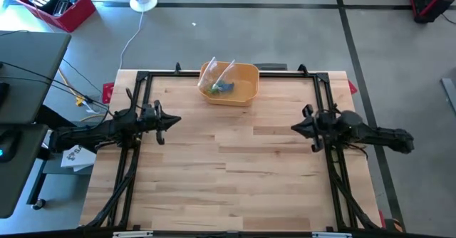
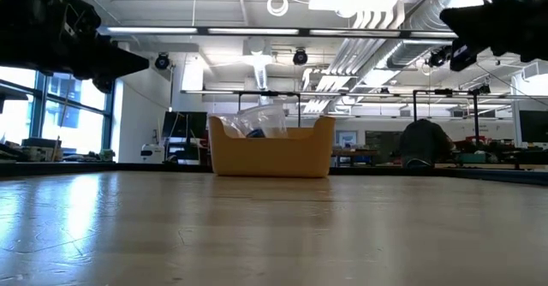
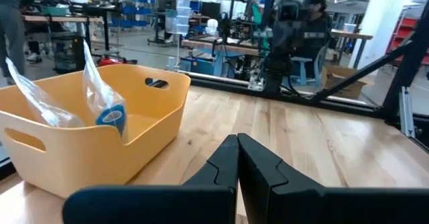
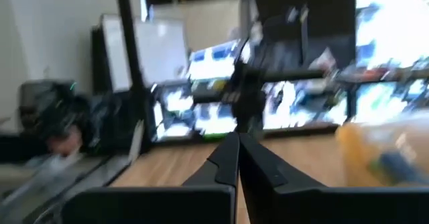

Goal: Roll bandage
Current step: Return to Home Position

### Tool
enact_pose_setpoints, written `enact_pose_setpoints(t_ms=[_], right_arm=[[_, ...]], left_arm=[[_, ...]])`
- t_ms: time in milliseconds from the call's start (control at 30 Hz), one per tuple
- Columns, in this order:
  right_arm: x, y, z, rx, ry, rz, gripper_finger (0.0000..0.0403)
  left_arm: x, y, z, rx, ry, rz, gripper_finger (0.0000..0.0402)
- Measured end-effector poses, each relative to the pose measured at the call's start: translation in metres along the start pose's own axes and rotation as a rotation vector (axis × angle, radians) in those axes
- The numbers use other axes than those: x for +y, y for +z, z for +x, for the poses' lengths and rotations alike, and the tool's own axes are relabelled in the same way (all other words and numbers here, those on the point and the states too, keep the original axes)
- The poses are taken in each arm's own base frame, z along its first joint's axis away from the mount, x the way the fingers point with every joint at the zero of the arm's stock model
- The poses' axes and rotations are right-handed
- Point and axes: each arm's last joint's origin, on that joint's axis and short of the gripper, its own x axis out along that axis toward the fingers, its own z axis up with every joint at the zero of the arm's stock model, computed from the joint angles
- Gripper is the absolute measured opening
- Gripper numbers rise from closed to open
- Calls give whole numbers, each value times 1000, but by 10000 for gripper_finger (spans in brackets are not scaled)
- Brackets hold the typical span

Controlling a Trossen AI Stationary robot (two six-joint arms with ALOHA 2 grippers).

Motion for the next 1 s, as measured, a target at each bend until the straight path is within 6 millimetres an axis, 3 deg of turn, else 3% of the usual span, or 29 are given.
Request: enact_pose_setpoints(t_ms=[100,300,767,1000], right_arm=[[-1,-11,-1,114,-21,75,1],[-3,-15,1,147,-77,194,0],[-1,-14,0,137,-58,186,0],[3,-12,-1,117,-15,184,0]], left_arm=[[1,-1,0,7,30,1,0],[2,-2,1,20,80,4,0],[2,-2,1,20,80,3,3],[-2,6,-5,-82,32,-12,3]])
